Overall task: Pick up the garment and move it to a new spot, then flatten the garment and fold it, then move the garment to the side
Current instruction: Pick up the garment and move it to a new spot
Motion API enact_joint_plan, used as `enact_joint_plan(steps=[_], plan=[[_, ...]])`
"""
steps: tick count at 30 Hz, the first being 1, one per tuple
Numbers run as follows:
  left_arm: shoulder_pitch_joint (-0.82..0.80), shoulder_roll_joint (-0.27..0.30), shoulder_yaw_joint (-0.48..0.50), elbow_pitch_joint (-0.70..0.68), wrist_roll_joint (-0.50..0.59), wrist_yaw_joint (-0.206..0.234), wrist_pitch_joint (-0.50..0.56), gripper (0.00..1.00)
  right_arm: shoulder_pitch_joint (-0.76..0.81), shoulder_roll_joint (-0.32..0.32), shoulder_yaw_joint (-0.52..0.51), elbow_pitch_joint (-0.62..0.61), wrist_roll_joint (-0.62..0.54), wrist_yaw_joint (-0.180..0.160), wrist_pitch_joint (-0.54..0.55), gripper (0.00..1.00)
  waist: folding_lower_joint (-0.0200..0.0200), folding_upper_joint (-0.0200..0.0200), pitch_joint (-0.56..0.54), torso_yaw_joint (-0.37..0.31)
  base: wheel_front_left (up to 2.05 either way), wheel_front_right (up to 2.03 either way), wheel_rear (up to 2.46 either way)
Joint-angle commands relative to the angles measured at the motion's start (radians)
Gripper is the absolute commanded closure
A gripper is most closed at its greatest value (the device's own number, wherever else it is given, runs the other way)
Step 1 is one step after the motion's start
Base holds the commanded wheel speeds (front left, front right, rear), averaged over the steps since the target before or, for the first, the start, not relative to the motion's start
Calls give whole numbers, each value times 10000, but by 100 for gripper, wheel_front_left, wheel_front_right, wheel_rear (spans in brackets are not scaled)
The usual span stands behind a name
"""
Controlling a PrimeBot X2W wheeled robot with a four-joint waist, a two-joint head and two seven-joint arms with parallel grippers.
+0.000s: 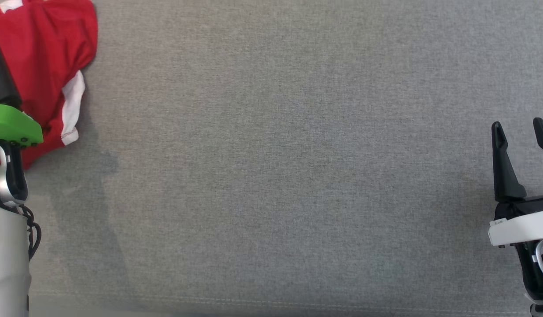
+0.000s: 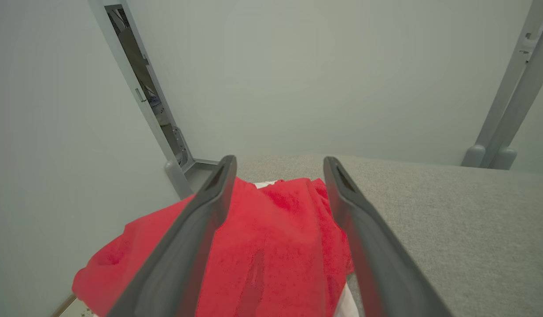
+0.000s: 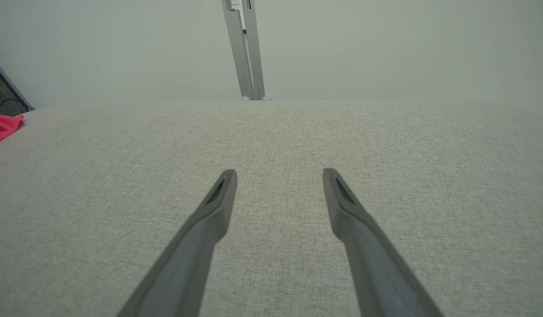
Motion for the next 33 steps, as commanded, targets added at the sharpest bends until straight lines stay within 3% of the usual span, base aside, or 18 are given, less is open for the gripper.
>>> enact_joint_plan(steps=[1, 14, 15, 16, 24, 33], plan=[[-218, 84, 27, 268, -83, -63, 86, 0, -132, -43, -16, -80, 72, -1, -9, 0, -1, 0, 527, -451, 0, 0, 0], [-408, 61, -173, 2774, -455, -316, 728, 0, -151, -35, 88, -185, 233, -1, 52, 0, -1, 0, 673, -450, 0, 0, 0], [-429, 60, -199, 2889, -450, -319, 760, 38, -152, -38, 99, -186, 236, -1, 55, 0, -1, 0, 676, -446, 0, 0, 0], [-478, 81, -241, 2996, -399, -306, 752, 100, -149, -41, 107, -190, 250, -1, 58, 0, -1, 0, 679, -440, 0, 0, 0], [-805, 257, -331, 3434, -279, -440, -28, 100, -144, -7, 226, 16, 297, -1, -16, 0, -1, 0, 345, -305, 0, 0, 0], [-1163, 741, -410, 3000, -119, -553, -720, 100, -200, 294, 665, 570, 357, -1, -298, 0, -1, 0, -504, -314, 0, 0, 0]])
